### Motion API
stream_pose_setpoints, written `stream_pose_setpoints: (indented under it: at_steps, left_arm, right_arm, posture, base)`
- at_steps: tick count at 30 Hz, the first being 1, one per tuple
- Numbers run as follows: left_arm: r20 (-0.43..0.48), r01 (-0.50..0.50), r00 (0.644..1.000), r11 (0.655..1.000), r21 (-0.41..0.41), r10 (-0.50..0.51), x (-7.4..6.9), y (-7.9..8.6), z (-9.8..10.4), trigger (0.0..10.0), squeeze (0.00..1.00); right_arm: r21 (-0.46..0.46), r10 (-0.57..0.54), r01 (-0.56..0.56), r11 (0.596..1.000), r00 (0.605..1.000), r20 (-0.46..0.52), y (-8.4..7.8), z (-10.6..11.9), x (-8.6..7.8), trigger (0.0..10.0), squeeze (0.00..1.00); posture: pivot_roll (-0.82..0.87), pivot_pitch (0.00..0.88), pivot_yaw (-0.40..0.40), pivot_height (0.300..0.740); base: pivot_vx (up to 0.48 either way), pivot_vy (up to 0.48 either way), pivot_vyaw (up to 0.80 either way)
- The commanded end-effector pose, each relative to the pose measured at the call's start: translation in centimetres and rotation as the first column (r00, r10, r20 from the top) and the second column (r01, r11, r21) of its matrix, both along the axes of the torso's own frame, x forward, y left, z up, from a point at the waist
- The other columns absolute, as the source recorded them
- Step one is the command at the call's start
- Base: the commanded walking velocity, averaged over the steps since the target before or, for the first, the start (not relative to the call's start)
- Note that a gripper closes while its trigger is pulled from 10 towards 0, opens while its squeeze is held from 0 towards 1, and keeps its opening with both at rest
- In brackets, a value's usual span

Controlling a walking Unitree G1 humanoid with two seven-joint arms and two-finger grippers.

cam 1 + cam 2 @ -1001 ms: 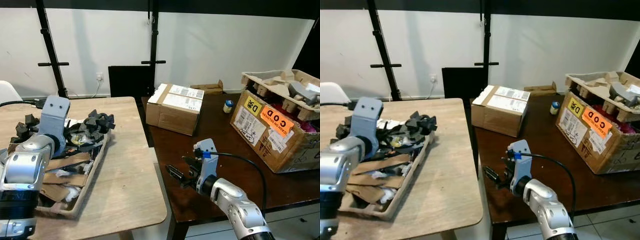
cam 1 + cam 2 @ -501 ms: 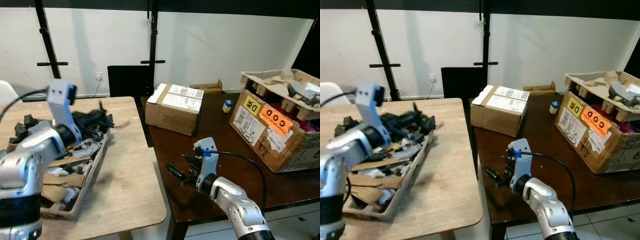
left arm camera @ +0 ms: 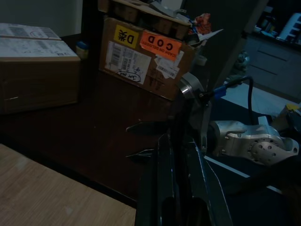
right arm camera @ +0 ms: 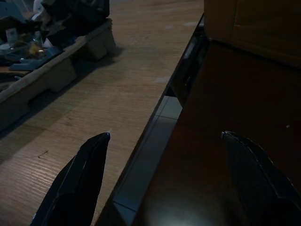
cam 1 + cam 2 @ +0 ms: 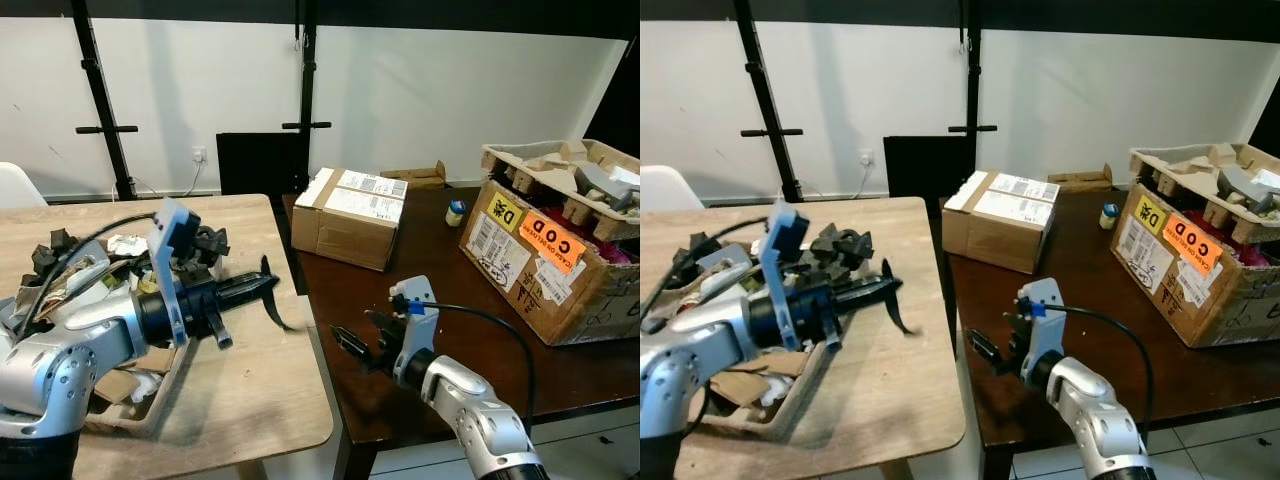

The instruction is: Picking trash to rubbish bin

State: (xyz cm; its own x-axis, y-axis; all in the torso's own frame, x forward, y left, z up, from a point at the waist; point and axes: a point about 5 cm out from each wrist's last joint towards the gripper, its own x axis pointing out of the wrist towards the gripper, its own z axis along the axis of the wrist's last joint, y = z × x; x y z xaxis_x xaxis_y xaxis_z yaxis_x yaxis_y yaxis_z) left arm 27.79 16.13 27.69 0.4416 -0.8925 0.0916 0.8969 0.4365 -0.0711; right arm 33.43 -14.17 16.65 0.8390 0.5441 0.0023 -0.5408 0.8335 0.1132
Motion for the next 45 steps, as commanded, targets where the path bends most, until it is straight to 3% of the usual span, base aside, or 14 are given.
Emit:
stream_pose_setpoints:
  at_steps: [1, 4, 7, 8, 10, 11, 12, 17, 19, 24, 25, 31, 36, 45]
  left_arm:
    - [-0.003, 0.033, 0.999, 0.999, 0.022, -0.032, -0.5, -0.2, -0.2, 0.0, 0.0]
    - [0.008, -0.006, 1.0, 1.0, 0.03, 0.006, -0.1, -0.1, -0.3, 0.0, 0.0]
    - [0.074, -0.173, 0.983, 0.978, 0.117, 0.165, 1.5, 0.4, -1.2, 0.0, 0.0]
    - [0.119, -0.335, 0.939, 0.936, 0.108, 0.322, 2.9, 1.0, -1.2, 0.0, 0.0]
    - [0.119, -0.335, 0.939, 0.936, 0.108, 0.322, 2.9, 1.0, -1.2, 0.0, 0.0]
    - [0.145, -0.441, 0.893, 0.893, 0.092, 0.426, 3.9, 1.4, -1.1, 0.0, 0.0]
    - [0.174, -0.514, 0.849, 0.856, 0.058, 0.498, 4.5, 1.5, -1.0, 0.0, 0.0]
    - [0.214, -0.555, 0.812, 0.832, -0.004, 0.543, 4.9, 0.5, -0.7, 0.0, 0.0]
    - [0.216, -0.606, 0.767, 0.793, -0.066, 0.604, 5.3, 0.2, -0.3, 0.0, 0.0]
    - [0.243, -0.646, 0.713, 0.751, -0.135, 0.657, 5.9, -0.4, 0.0, 0.0, 0.0]
    - [0.24, -0.645, 0.71, 0.748, -0.155, 0.662, 6.1, -1.5, -0.2, 0.0, 0.0]
    - [0.228, -0.618, 0.734, 0.768, -0.168, 0.64, 6.1, -3.0, -0.5, 0.0, 0.0]
    - [0.208, -0.625, 0.728, 0.757, -0.192, 0.653, 6.1, -3.3, -0.5, 0.0, 0.0]
    - [0.191, -0.57, 0.774, 0.796, -0.203, 0.604, 5.6, -4.1, -0.6, 0.0, 0.0]
  right_arm:
    - [0.028, 0.011, -0.01, 1.0, 1.0, -0.011, -0.3, -0.2, -0.4, 10.0, 0.0]
    - [0.05, 0.016, -0.016, 0.999, 1.0, -0.011, -0.3, -0.1, -0.5, 10.0, 0.0]
    - [0.118, 0.026, -0.025, 0.993, 1.0, -0.01, -0.2, 0.3, -0.7, 10.0, 0.0]
    - [0.188, 0.021, -0.02, 0.982, 1.0, -0.003, 0.0, 0.8, -0.6, 10.0, 0.58]
    - [0.188, 0.021, -0.02, 0.982, 1.0, -0.003, 0.0, 0.8, -0.6, 10.0, 0.58]
    - [0.237, 0.017, -0.017, 0.971, 1.0, 0.002, 0.1, 1.2, -0.5, 10.0, 0.58]
    - [0.303, 0.008, -0.011, 0.953, 1.0, 0.011, 0.4, 1.8, -0.5, 10.0, 1.0]
    - [0.438, 0.011, -0.019, 0.899, 1.0, 0.022, 1.6, 3.0, -0.5, 10.0, 1.0]
    - [0.494, 0.041, -0.044, 0.869, 0.999, 0.018, 2.6, 3.3, -0.8, 10.0, 1.0]
    - [0.558, 0.078, -0.064, 0.828, 0.997, -0.001, 4.0, 3.7, -1.4, 10.0, 1.0]
    - [0.577, 0.119, -0.1, 0.81, 0.993, 0.005, 5.4, 4.1, -2.0, 10.0, 0.0]
    - [0.595, 0.179, -0.167, 0.786, 0.983, 0.04, 7.0, 5.2, -2.6, 10.0, 0.0]
    - [0.605, 0.198, -0.188, 0.774, 0.979, 0.052, 7.2, 5.7, -2.9, 10.0, 0.0]
    - [0.604, 0.194, -0.182, 0.776, 0.98, 0.046, 7.2, 5.8, -3.0, 10.0, 0.0]
  posture:
    - [-0.06, 0.115, -0.013, 0.74]
    - [-0.06, 0.115, -0.013, 0.74]
    - [-0.06, 0.112, -0.015, 0.74]
    - [-0.06, 0.112, -0.015, 0.74]
    - [-0.06, 0.112, -0.015, 0.74]
    - [-0.06, 0.112, -0.015, 0.74]
    - [-0.06, 0.113, -0.016, 0.74]
    - [-0.06, 0.11, -0.012, 0.74]
    - [-0.06, 0.109, -0.01, 0.74]
    - [-0.06, 0.109, -0.011, 0.74]
    - [-0.07, 0.11, -0.011, 0.74]
    - [-0.07, 0.11, -0.008, 0.74]
    - [-0.07, 0.112, -0.012, 0.74]
    - [-0.07, 0.114, -0.013, 0.74]
  base:
    - [0.0, 0.0, 0.0]
    - [0.0, 0.0, 0.0]
    - [0.0, 0.0, 0.0]
    - [0.0, 0.0, 0.0]
    - [0.0, 0.0, 0.0]
    - [0.0, 0.0, 0.0]
    - [0.0, 0.0, 0.0]
    - [0.0, 0.0, 0.0]
    - [0.0, 0.0, 0.0]
    - [0.0, 0.0, 0.0]
    - [0.0, 0.0, 0.0]
    - [0.0, 0.0, 0.0]
    - [0.0, 0.0, 0.0]
    - [0.0, 0.0, 0.0]
